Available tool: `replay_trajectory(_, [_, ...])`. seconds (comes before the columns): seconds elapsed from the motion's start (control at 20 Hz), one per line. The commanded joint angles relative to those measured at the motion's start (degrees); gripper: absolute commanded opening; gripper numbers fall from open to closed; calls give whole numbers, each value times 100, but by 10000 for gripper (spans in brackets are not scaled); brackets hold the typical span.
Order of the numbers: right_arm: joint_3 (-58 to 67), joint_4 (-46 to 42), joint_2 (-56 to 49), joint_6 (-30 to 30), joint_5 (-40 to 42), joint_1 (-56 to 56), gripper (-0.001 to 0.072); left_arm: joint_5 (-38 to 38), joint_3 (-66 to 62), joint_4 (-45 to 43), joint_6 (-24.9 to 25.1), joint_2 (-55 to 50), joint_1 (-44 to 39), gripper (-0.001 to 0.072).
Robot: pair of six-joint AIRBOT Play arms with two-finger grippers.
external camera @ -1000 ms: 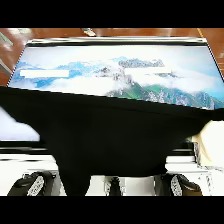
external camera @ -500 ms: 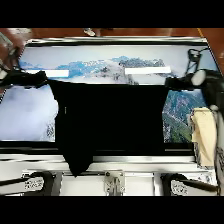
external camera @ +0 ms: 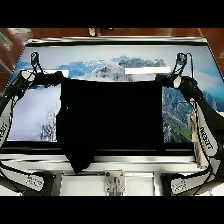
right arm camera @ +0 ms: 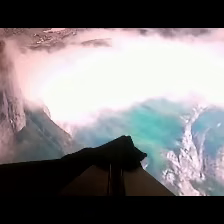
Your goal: Fold the shirts.
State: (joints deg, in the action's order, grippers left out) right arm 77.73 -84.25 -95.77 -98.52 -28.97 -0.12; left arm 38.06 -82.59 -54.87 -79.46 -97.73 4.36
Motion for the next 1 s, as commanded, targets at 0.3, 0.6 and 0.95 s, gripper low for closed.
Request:
replay_trajectory(0.3, [-293, -120, 468, 564, -4437, -227, 61, 4962, -238, -850, 326, -208, 758, 39])
replay_trajectory(0.6, [-675, 588, 192, 452, -4212, -232, 138, 4802, 452, -835, 85, -278, 535, 72])
replay_trajectory(0.95, [-372, -575, 1648, 1346, -5748, -1134, 564, 5324, 623, -1843, -321, 1027, 1255, 515])
